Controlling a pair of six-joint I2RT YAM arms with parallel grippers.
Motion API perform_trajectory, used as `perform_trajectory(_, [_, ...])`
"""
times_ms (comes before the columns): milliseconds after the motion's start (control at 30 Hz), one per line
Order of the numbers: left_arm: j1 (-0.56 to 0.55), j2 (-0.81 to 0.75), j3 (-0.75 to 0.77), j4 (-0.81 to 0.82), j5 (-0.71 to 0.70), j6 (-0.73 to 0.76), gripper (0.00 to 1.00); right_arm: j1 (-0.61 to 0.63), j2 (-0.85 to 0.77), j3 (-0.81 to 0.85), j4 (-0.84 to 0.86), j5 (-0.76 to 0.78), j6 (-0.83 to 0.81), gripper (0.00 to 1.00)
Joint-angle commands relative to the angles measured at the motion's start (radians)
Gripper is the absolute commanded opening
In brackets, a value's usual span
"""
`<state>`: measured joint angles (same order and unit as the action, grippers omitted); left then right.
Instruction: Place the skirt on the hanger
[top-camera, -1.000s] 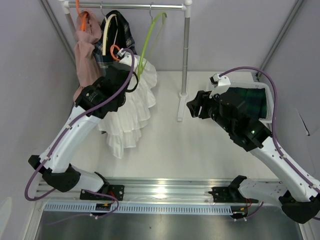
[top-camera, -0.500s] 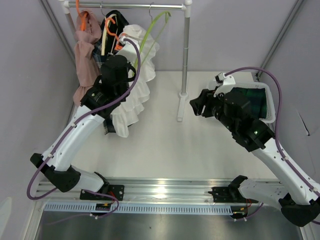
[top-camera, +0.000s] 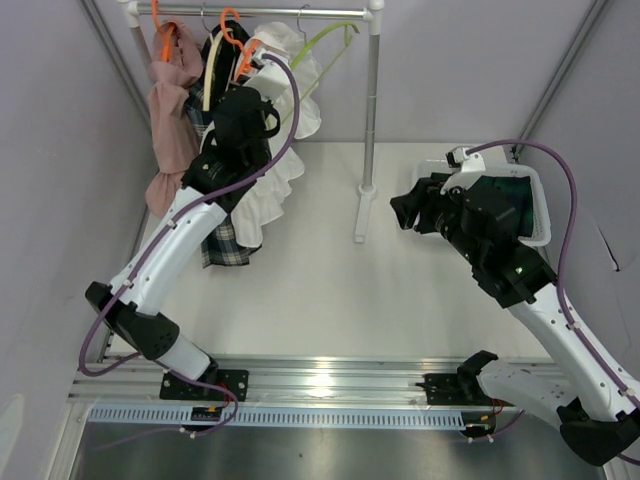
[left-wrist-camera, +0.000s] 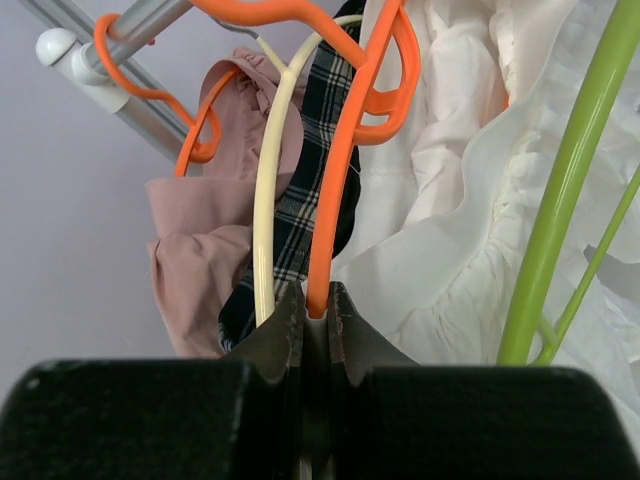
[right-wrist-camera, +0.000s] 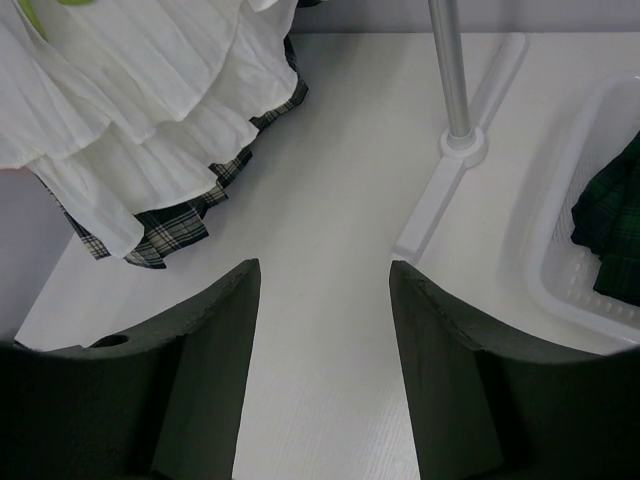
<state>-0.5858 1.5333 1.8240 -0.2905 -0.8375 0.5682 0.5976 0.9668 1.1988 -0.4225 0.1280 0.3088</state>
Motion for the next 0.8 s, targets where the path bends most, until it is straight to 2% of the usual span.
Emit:
perform_trajectory(0, [0.029,0.007,0.100,0.119,0.052,0.009,0.00,-0.024,-0.030,-0.013,0.057,-0.031,-0.028,0.60])
perform_trajectory(133, [0.049,0.076,0.220,0.044,0.101,-0.005,0.00,-0.051,-0.037,-0.030,0.068,-0.056,-0.034,0.60])
perform_trajectory(300, [0.067,0.108,0.282,-0.033,0.193,-0.056,0.00,-0.091,-0.048,-0.047,0.076,-0.096,-0.033,0.60])
perform_trajectory(767, [0.150,0.149,0.327,-0.177,0.365,-0.186,0.00,-0.147,-0.057,-0.070,0.093,-0.166,-0.025,0.60])
